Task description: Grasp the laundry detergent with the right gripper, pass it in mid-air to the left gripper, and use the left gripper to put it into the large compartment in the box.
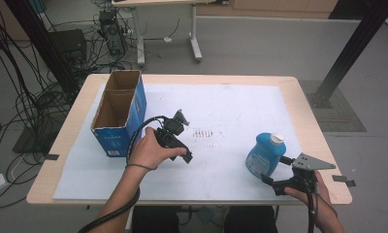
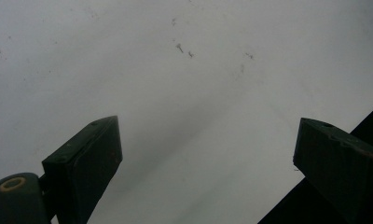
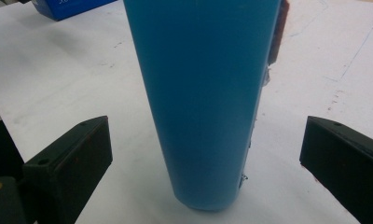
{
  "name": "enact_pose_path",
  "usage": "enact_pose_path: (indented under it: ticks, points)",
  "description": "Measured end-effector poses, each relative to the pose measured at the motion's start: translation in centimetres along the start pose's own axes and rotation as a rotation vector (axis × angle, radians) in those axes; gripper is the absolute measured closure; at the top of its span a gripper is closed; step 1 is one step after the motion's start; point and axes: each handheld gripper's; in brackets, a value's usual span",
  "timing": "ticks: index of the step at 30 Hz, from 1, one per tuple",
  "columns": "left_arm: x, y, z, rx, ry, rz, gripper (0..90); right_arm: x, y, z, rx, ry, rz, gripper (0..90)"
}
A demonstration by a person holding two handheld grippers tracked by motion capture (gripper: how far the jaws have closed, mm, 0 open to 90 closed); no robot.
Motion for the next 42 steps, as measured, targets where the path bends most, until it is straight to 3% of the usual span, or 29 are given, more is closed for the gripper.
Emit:
enact_pose_path:
  ticks: [33,42]
  points:
    - [0.3,0.0,-0.1,-0.014,0.009,-0.017,8.2,2.7,0.1,-0.2,0.016,0.006,0.053,2.4]
    - [0.4,0.0,0.0,-0.017,0.012,-0.017,8.3,3.2,-0.2,-0.2,0.012,0.012,0.072,12.1]
Point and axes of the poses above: each handheld gripper's, and its own axes: x roughly forward along the jaws, y roughly out of its top, z roughly to its right, and after that the axes turned 10 degrees about -z, right-handed
